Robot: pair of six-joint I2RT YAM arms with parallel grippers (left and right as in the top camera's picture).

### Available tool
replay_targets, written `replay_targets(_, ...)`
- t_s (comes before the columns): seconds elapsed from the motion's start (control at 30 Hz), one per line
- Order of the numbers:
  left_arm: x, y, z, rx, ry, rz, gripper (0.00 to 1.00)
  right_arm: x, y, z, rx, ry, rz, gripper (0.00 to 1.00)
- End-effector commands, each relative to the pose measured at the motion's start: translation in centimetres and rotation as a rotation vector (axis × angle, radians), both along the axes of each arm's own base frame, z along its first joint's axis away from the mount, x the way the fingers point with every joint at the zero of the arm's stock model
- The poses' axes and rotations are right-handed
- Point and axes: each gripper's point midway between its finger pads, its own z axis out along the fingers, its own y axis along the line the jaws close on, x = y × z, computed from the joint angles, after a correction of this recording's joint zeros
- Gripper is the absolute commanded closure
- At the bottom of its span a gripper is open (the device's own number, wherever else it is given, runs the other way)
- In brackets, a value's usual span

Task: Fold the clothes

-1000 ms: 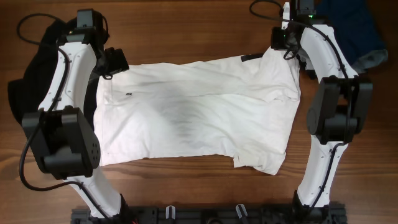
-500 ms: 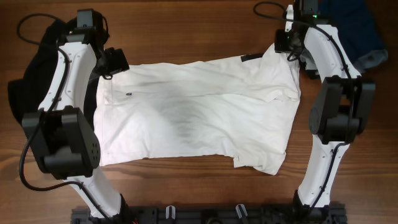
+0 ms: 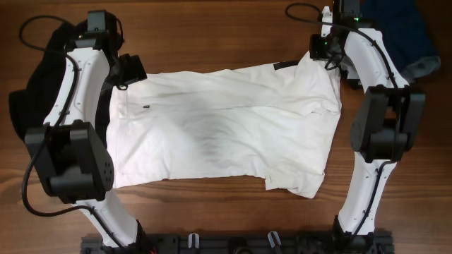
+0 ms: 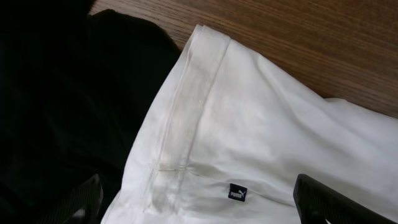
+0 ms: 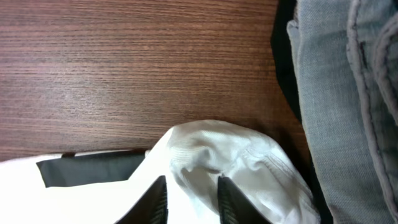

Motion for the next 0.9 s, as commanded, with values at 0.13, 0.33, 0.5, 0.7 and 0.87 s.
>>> replay_targets(0.13,-0.2,0.0,0.0,-0.009,0.003,0.004,0.01,-0.4,0.3,-2.3,0.014,0.043,0.008,0.89)
replay_targets(0.33,-0.2,0.0,0.0,-0.009,0.003,0.004,0.00,-0.5,0.0,-2.7,0.013,0.050,-0.001,0.96)
replay_targets(0.5,-0.2,0.0,0.0,-0.009,0.003,0.004,0.00,-0.3,-2.0,-2.2,0.003,0.044,-0.089,0.96)
replay_targets(0.7,-0.2,0.0,0.0,-0.009,0.003,0.004,0.00,-1.4,-5.8,-0.1,0.014,0.052,-0.186,0.96)
replay_targets(0.87,0.1,0.1,0.0,-0.008,-0.008,0.004,0.00,-3.1,-7.2,-0.3,0.010,0.112,-0.198,0.96)
